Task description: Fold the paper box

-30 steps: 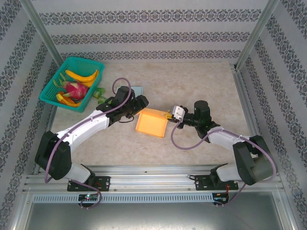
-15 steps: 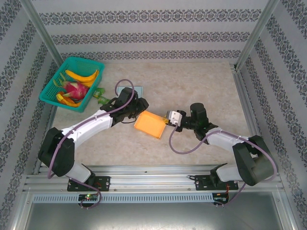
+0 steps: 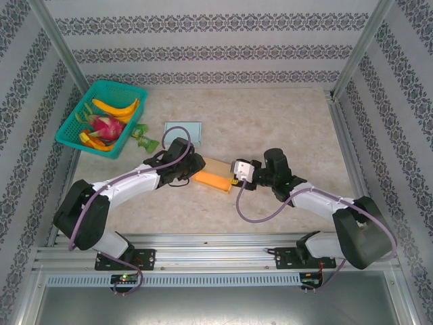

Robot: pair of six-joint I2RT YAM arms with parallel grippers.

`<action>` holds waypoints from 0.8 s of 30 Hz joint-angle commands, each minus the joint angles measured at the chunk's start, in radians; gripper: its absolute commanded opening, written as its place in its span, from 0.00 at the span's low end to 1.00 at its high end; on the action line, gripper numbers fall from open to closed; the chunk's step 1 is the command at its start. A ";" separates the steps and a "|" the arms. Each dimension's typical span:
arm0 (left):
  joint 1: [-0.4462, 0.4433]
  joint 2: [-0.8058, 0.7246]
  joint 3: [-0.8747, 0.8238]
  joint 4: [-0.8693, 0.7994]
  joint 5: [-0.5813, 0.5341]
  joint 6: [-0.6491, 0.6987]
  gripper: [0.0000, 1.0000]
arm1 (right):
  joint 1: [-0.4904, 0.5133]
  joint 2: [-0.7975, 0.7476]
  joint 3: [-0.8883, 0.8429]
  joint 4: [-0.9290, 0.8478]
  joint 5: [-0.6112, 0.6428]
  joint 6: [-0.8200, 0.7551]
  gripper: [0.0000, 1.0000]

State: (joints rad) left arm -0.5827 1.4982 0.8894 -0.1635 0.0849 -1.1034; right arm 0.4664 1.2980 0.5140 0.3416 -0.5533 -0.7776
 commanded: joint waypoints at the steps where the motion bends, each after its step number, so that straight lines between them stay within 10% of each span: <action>1: -0.011 -0.029 -0.032 -0.014 -0.043 0.029 0.45 | 0.022 -0.064 -0.025 0.007 0.041 0.048 0.54; 14: -0.019 -0.034 -0.057 -0.018 -0.056 0.014 0.45 | 0.097 -0.422 -0.164 -0.058 0.158 0.295 0.64; 24: -0.037 -0.064 -0.078 -0.028 -0.085 0.007 0.51 | 0.146 -0.451 -0.073 -0.162 0.534 0.924 0.64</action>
State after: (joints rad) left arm -0.6052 1.4540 0.8280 -0.1577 0.0360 -1.1042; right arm 0.6006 0.7887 0.3744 0.2409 -0.1902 -0.1493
